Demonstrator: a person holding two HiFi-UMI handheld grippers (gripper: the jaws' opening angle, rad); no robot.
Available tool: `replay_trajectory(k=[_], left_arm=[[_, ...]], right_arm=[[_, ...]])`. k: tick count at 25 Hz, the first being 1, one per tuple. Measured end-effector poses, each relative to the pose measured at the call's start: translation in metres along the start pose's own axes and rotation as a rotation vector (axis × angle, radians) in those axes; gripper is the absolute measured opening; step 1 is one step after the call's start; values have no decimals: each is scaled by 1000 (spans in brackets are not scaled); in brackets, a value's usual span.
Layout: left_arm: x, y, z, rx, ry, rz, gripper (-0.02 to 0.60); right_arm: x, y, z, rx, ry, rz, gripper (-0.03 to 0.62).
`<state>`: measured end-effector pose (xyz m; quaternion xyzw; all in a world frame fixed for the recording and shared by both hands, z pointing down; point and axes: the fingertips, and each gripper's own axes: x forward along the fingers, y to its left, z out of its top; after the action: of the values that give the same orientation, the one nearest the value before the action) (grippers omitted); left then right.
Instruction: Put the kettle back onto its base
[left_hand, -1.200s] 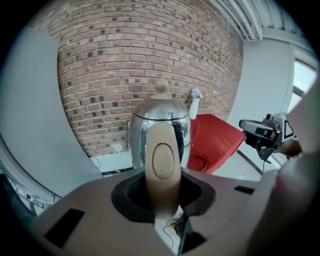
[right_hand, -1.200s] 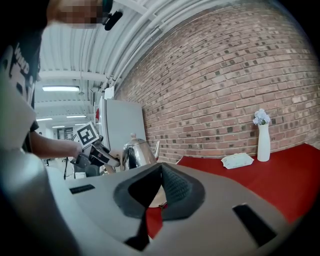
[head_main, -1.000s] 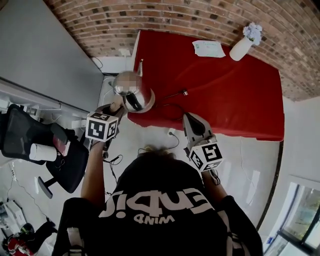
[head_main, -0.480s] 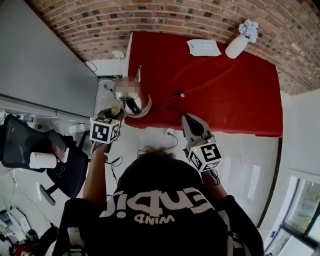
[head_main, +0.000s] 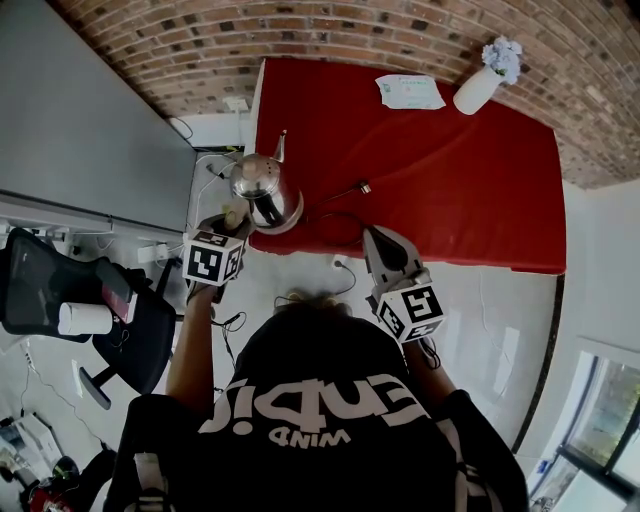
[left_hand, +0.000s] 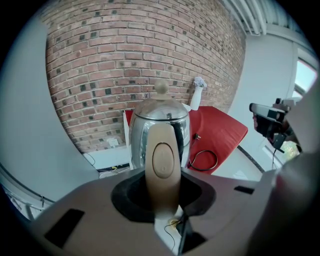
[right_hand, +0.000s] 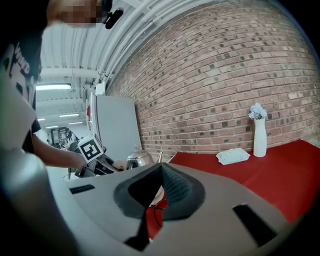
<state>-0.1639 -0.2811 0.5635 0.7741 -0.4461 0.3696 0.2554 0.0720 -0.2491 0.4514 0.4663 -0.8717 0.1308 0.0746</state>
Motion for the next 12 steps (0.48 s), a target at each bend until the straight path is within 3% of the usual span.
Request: replay_trajectory(k=[12], left_arm=[[0,-4,-4,14,6,-6,92]], right_arm=[[-1,0,-2,3,7,-2,21]])
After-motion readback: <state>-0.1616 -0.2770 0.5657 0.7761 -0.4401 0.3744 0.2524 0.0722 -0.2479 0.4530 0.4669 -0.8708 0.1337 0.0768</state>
